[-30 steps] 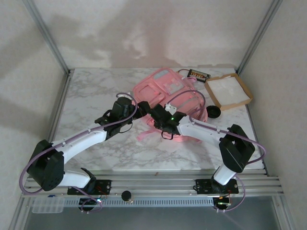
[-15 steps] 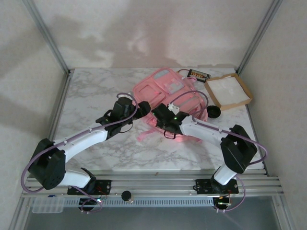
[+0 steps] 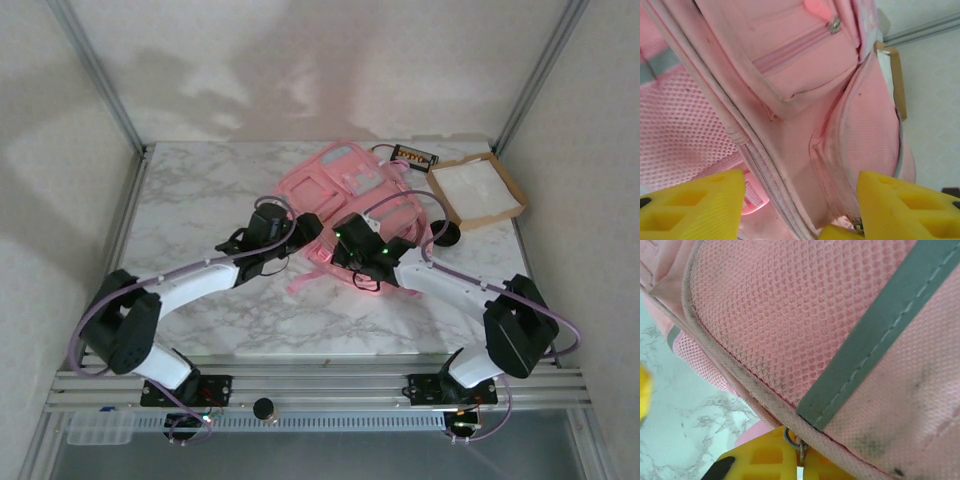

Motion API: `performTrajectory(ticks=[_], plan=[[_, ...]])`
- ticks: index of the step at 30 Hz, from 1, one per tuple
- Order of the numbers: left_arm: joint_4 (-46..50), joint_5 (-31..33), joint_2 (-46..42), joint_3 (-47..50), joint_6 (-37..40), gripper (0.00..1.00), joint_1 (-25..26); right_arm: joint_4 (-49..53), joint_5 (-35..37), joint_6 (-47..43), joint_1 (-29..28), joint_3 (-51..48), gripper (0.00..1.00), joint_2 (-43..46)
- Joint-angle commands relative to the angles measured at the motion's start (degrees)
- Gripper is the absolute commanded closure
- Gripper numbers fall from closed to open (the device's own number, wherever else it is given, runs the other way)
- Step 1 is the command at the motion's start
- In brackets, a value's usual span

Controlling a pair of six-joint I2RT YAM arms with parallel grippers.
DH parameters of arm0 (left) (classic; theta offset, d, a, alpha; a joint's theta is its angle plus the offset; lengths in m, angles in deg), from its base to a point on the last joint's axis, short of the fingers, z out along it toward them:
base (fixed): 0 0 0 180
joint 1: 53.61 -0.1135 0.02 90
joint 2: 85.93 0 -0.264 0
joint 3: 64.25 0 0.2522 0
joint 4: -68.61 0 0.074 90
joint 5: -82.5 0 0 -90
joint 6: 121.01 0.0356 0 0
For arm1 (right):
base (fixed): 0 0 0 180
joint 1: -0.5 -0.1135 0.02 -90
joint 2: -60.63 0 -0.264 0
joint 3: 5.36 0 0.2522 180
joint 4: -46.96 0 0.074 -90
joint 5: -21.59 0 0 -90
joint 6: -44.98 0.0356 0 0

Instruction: Pack books, pencil case, and school supplies into a backpack

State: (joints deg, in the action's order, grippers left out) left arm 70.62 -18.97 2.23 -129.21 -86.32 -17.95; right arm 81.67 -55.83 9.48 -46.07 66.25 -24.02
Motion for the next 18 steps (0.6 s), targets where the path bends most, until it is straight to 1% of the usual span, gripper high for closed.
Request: performTrajectory(ticks=[1, 6, 7, 10, 13, 15, 18], plan=[[-3.01, -2.43, 3.42, -4.42, -3.81, 0.42, 2.12, -1.57, -2.5, -2.55, 1.03, -1.86, 1.0, 2.94], [-6.52, -2.04, 8.61, -6.22, -6.89, 0.46, 4.0, -1.17, -4.08, -3.25, 1.2, -2.06, 1.0, 2.82], [-6.05, -1.43, 9.77, -6.81, -7.0, 0.49, 3.77, -0.41, -4.01, -3.47, 1.14, -1.72, 1.0, 2.6], [-4.35, 2.6, 12.02, -7.68, -7.05, 0.61, 2.79, 1.88, -3.67, -3.35, 1.35, -1.89, 1.0, 3.02], [-6.17, 3.9, 13.57, -7.77, -7.51, 0.73, 1.75, 3.03, -4.03, -3.0, 2.03, -3.52, 1.0, 4.65], [-6.71, 4.33, 14.36, -8.07, -7.08, 0.8, 1.44, 3.72, -4.57, -3.0, 2.83, -4.54, 1.0, 5.71], [-4.81, 6.58, 15.0, -8.92, -6.23, 0.97, 0.87, 5.04, -4.67, -3.08, 3.88, -5.91, 1.0, 7.21]])
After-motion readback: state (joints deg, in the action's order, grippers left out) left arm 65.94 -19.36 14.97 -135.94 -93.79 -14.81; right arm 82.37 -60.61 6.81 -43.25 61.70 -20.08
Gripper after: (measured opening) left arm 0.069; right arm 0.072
